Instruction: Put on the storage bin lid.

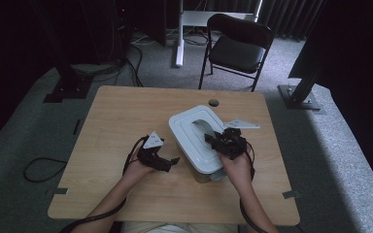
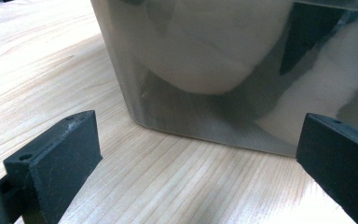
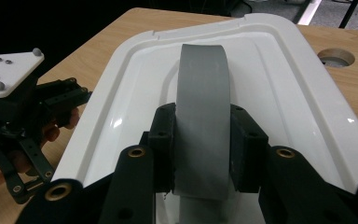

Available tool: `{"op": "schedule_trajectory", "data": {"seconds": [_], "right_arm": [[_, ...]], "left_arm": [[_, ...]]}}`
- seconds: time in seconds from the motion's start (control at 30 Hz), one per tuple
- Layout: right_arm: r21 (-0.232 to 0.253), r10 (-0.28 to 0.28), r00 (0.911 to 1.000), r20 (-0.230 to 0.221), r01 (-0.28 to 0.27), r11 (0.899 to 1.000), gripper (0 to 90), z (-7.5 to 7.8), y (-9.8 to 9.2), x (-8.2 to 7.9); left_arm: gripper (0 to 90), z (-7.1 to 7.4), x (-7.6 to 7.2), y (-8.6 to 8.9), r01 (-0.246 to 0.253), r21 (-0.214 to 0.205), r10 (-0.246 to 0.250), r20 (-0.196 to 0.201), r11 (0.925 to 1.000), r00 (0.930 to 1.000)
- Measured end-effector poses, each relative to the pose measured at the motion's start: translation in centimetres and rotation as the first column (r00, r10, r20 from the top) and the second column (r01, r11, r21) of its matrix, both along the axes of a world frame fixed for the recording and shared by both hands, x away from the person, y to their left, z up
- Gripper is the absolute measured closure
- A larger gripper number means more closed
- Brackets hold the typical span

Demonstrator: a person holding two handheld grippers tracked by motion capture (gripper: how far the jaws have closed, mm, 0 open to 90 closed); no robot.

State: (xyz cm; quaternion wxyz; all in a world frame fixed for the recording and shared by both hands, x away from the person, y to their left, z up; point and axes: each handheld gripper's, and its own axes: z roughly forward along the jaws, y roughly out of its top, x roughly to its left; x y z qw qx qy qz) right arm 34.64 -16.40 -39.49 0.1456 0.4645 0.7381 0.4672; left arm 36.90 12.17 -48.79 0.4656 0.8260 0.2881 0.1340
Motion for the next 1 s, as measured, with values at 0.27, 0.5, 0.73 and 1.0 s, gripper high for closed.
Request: {"op": "schedule_trajectory", "data": {"seconds": [0.27, 0.5, 0.73, 1.0], "right_arm": [[-0.039, 0.01, 0.9999, 0.01, -0.01, 0.999, 66.1, -0.5, 0.3, -0.5], [-0.043, 0.01, 0.9996, 0.026, -0.009, 0.999, 66.3, -1.1, -0.1, -0.8], [-0.037, 0.017, 0.9995, 0.027, -0.016, 0.999, 66.2, -1.3, -0.1, -0.8], [-0.058, 0.022, 0.9994, 0.026, -0.02, 0.998, 66.2, -1.2, 0.1, -0.6]], "left_arm": [[0.4, 0.0, 0.0, 0.1, -0.001, 0.0, 0.001, -0.001, 1.0, 1.0], [0.4, 0.1, -0.1, 0.1, -0.001, -0.002, 0.001, 0.001, 1.0, 1.0], [0.4, 0.1, 0.1, 0.2, -0.012, -0.002, 0.012, -0.002, 0.9999, 0.9999], [0.4, 0.0, 0.1, -0.2, 0.001, 0.001, -0.001, -0.005, 1.0, 1.0]]}}
